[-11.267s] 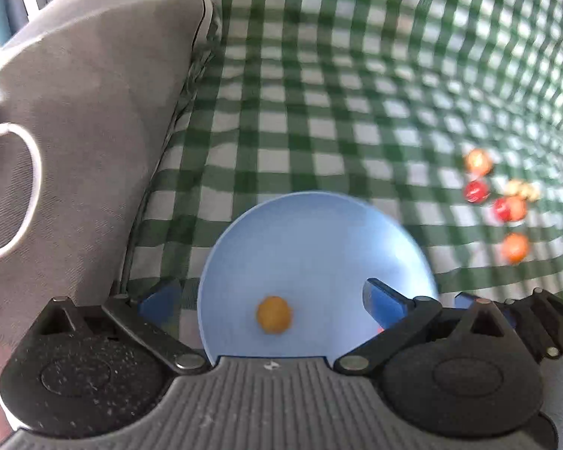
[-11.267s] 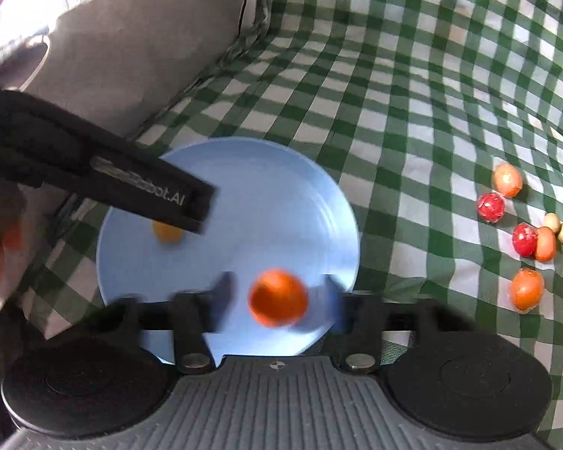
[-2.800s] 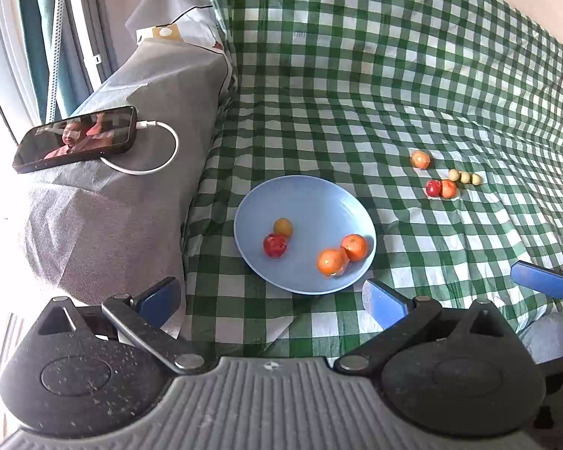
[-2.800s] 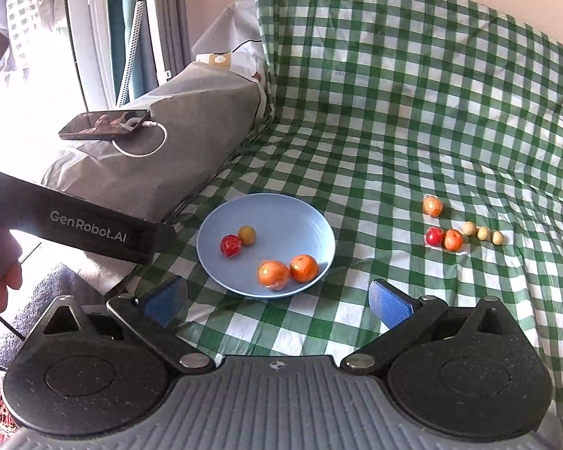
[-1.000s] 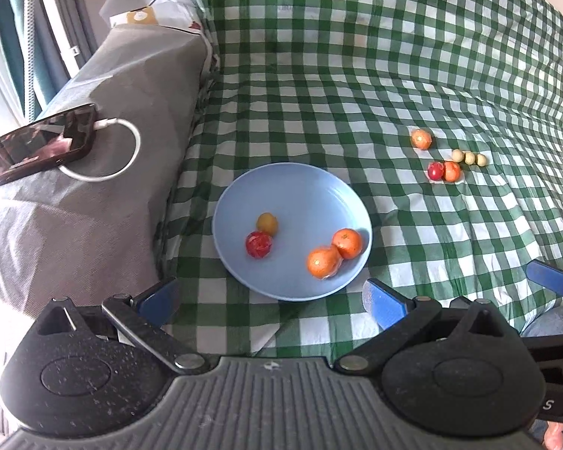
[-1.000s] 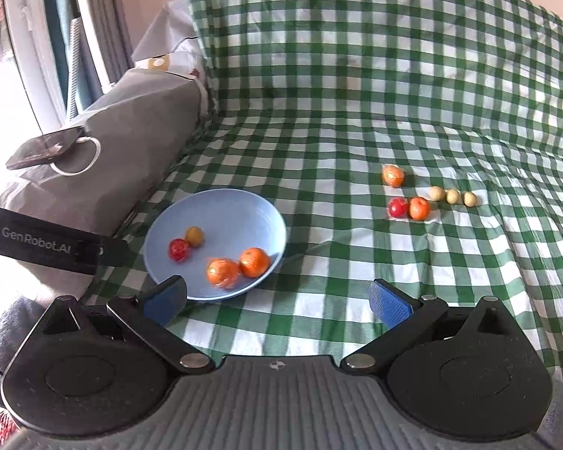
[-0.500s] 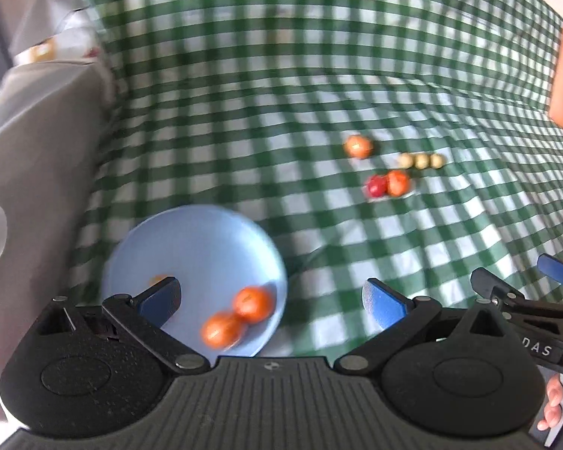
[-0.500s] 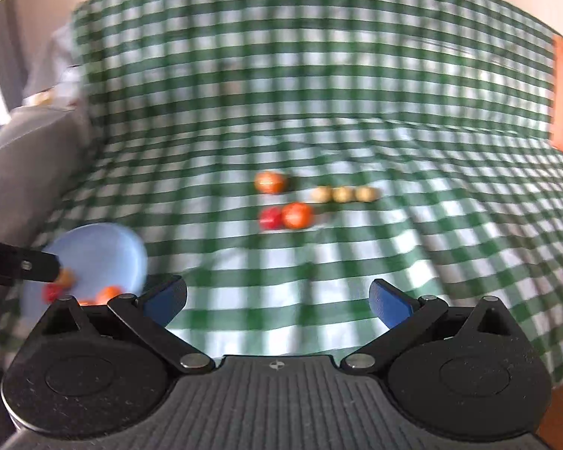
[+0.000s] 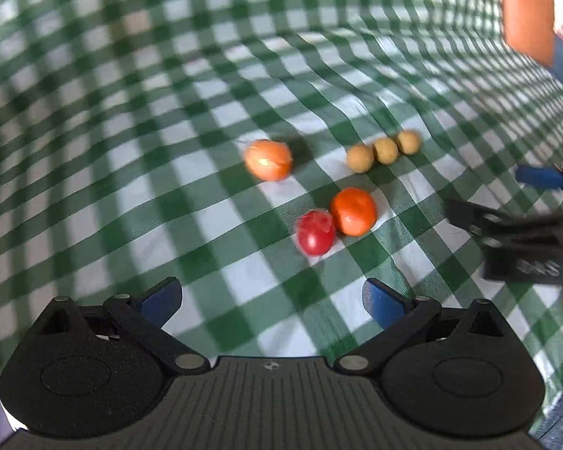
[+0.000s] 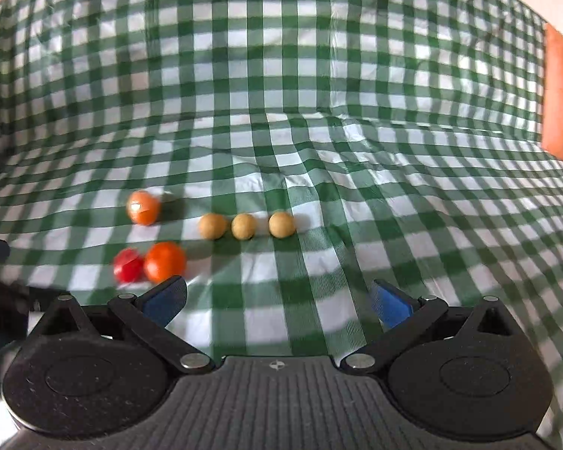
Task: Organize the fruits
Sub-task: 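Grasp a wrapped red tomato with the left tool while the right tool grasps a yellow fruit, then carry the red tomato and yellow fruit over the blue plate with both tools, then open both tools to drop the fruits onto the plate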
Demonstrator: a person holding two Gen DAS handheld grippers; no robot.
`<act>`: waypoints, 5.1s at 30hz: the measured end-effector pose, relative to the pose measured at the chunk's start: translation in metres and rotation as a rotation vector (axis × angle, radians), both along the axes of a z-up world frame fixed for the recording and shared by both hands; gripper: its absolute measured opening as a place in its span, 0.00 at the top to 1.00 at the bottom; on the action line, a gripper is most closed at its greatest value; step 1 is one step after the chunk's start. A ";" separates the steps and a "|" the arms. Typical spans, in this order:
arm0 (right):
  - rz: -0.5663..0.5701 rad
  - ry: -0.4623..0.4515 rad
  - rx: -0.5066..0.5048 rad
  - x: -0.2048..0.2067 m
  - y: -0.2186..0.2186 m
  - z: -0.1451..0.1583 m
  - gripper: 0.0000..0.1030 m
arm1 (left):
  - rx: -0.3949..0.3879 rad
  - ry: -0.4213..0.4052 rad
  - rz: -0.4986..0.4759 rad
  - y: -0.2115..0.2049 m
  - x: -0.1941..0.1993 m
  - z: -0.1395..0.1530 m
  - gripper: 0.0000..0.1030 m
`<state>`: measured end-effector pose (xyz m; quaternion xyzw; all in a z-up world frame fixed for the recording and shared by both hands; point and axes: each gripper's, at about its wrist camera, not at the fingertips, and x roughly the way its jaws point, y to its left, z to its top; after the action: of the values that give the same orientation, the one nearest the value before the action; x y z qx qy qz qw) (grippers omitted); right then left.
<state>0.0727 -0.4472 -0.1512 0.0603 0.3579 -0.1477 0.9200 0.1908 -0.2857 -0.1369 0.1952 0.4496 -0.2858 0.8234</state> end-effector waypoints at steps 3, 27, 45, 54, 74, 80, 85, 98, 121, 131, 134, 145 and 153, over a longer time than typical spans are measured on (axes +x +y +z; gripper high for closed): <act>0.029 0.022 -0.044 0.033 -0.011 -0.021 0.01 | 0.009 -0.014 -0.040 -0.013 0.010 -0.014 0.04; 0.068 -0.057 -0.007 0.063 -0.041 -0.045 0.86 | -0.121 -0.014 -0.054 0.000 -0.003 -0.001 0.70; 0.076 -0.012 -0.026 0.075 -0.035 -0.032 0.74 | -0.170 0.018 0.111 0.039 -0.017 0.041 0.70; 0.180 0.009 0.018 -0.037 0.037 0.030 0.74 | -0.162 -0.002 0.187 0.105 -0.076 0.091 0.70; 0.580 -0.064 0.043 -0.136 0.263 0.133 0.74 | -0.175 -0.061 0.383 0.293 -0.196 0.135 0.70; 0.615 -0.060 0.016 -0.156 0.286 0.136 0.74 | -0.188 -0.062 0.412 0.312 -0.208 0.136 0.70; 0.618 -0.066 0.000 -0.159 0.290 0.138 0.74 | -0.204 -0.068 0.427 0.318 -0.211 0.138 0.70; 0.594 -0.066 0.003 -0.155 0.287 0.138 0.74 | -0.212 -0.075 0.446 0.320 -0.200 0.140 0.70; 0.614 -0.009 0.033 -0.066 0.296 0.102 0.74 | -0.159 -0.016 0.433 0.292 -0.113 0.102 0.70; 0.608 0.048 0.048 -0.030 0.293 0.075 0.74 | -0.108 0.025 0.438 0.283 -0.079 0.070 0.70; 0.616 0.063 0.047 -0.022 0.293 0.067 0.74 | -0.094 0.030 0.438 0.282 -0.071 0.064 0.70; 0.643 0.114 0.021 0.000 0.299 0.049 0.74 | -0.049 0.032 0.433 0.278 -0.051 0.044 0.69; 0.619 0.121 0.040 0.000 0.296 0.061 0.37 | -0.079 -0.104 0.427 0.283 -0.068 0.074 0.00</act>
<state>0.0725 -0.1517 -0.0899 -0.0423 0.4163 0.1433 0.8969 0.1228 -0.0026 -0.0634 0.0776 0.4263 -0.1121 0.8942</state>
